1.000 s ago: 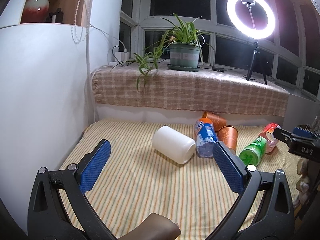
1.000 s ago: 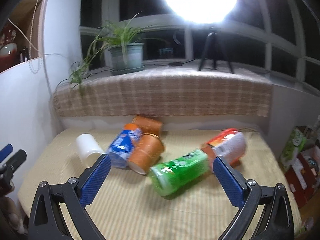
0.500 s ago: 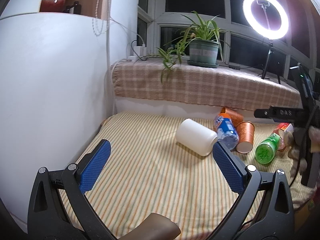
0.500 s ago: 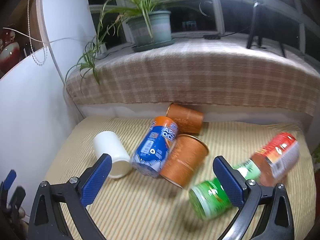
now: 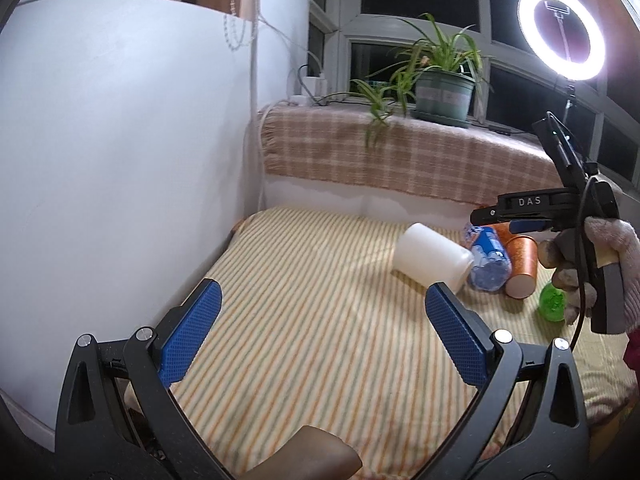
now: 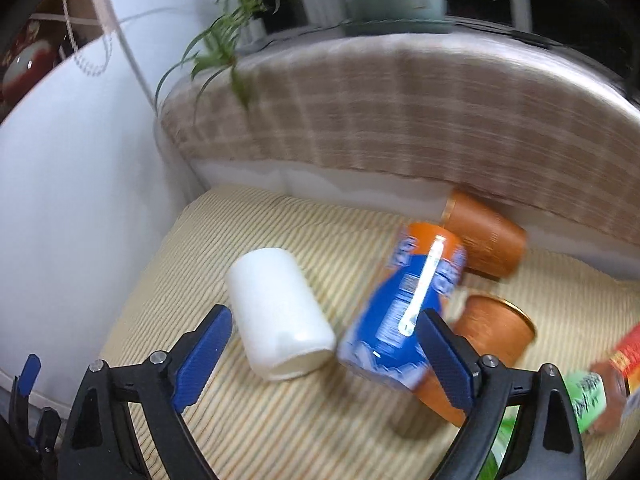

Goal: Flip cup upright
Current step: 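Move the right gripper down toward the white cup lying on its side, then close the right gripper around the white cup's body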

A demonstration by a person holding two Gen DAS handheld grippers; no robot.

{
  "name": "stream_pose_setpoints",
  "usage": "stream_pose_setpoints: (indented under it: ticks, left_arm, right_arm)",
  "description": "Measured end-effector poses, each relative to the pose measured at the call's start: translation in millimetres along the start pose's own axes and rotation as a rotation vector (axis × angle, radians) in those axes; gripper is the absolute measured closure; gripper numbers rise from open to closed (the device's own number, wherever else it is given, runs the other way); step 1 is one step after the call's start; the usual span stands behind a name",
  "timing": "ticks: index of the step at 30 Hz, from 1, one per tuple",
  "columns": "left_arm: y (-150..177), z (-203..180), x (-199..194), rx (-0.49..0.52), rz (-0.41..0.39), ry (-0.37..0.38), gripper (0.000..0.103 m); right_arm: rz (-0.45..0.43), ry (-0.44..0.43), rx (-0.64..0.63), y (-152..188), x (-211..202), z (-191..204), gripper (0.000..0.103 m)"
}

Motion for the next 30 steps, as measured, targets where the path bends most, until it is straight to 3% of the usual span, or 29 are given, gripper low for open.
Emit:
stream_pose_setpoints:
  ticks: [4,12,22,27,30]
  left_arm:
    - [3,10,4,-0.018,0.015,-0.015,0.0]
    - [5,24,7,-0.039,0.025,-0.035,0.0]
    - [7,37,7,-0.06,0.035,-0.051,0.0]
    - [7,41,6,-0.071,0.035,-0.055,0.0]
    - [7,43,6,-0.075,0.036,-0.058,0.0]
  right_arm:
    - [0.062,-0.03,-0.094,-6,18,21,0.009]
    - [0.2,0.004,-0.296,-11,64,57,0.009]
    - [0.325,0.077,-0.4,-2,101,64,0.009]
    - [0.369,0.104,-0.428,2,112,64,0.014]
    - [0.39,0.124,-0.45,4,118,64,0.023]
Point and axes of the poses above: each gripper's, at about its wrist camera, not at the fingertips, and x roughly the way its jaws point, z to its left, y to its underside, the point moved 5 cm from there along x, roughly the way its jaws point, and after that the axes turned 6 degrees about -y, right-handed, at the moved point
